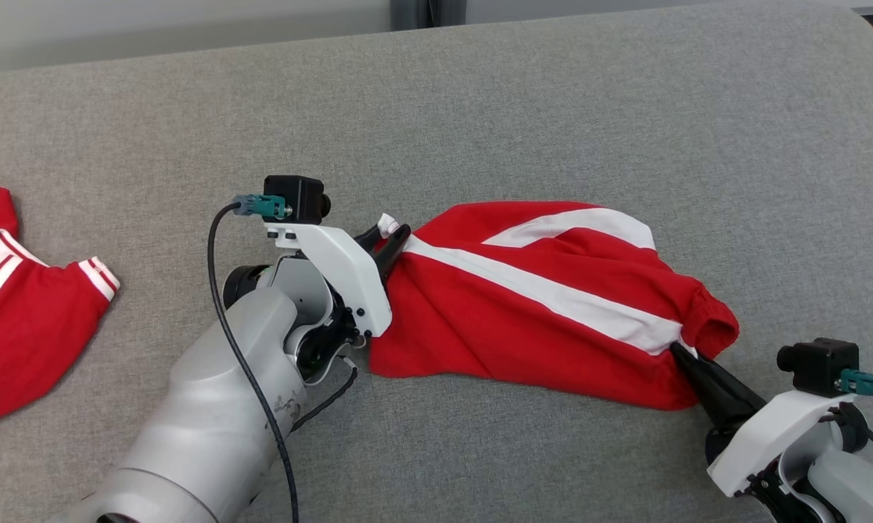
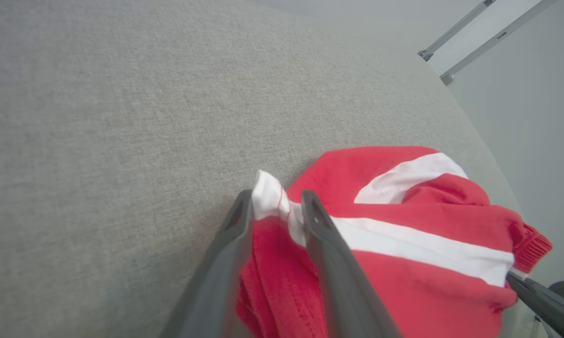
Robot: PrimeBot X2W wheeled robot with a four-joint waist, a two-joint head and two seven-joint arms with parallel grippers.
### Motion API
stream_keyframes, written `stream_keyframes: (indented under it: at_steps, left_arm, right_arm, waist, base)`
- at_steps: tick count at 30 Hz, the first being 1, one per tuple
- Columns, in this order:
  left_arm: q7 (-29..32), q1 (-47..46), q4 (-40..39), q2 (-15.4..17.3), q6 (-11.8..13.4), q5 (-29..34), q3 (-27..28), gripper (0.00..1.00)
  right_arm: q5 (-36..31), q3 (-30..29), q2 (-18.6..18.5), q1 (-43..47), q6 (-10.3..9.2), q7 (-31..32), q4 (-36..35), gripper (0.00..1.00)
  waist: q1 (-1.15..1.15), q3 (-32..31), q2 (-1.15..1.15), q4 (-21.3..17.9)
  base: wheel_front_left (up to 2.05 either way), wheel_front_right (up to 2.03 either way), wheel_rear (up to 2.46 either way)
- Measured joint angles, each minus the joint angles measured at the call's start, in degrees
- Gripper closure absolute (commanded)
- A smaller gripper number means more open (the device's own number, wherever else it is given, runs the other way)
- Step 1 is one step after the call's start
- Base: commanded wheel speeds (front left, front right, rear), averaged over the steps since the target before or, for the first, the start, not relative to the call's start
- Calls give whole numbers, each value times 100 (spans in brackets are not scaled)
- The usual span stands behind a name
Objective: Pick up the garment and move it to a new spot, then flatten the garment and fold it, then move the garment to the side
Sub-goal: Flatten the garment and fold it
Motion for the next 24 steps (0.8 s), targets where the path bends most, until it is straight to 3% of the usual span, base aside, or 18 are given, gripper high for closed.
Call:
stream_keyframes:
  at_steps: [1,3,4,18,24]
  left_arm:
    - [-9,5,-7,12,0,-35,-36,60]
    - [-32,26,-37,33,0,-130,-119,97]
    - [-47,37,-55,48,0,-164,-149,100]
    - [-613,110,-274,169,-1,-647,-483,100]
    - [-1029,355,-478,307,-1,-970,-453,100]
  right_arm:
    - [0,4,0,1,0,0,3,100]
    - [1,16,-2,1,0,0,10,100]
    - [2,24,-4,1,0,0,14,100]
    - [97,-22,-23,41,0,0,29,100]
    - [1011,-76,-163,138,0,113,-492,100]
  waist:
    - [0,-11,0,4]
    - [0,-32,0,12]
    - [0,-40,0,14]
    - [0,-286,0,91]
    - [0,-611,0,193]
  base:
    - [0,0,0]
    - [0,0,0]
    - [0,0,0]
    - [0,0,0]
    - [0,0,0]
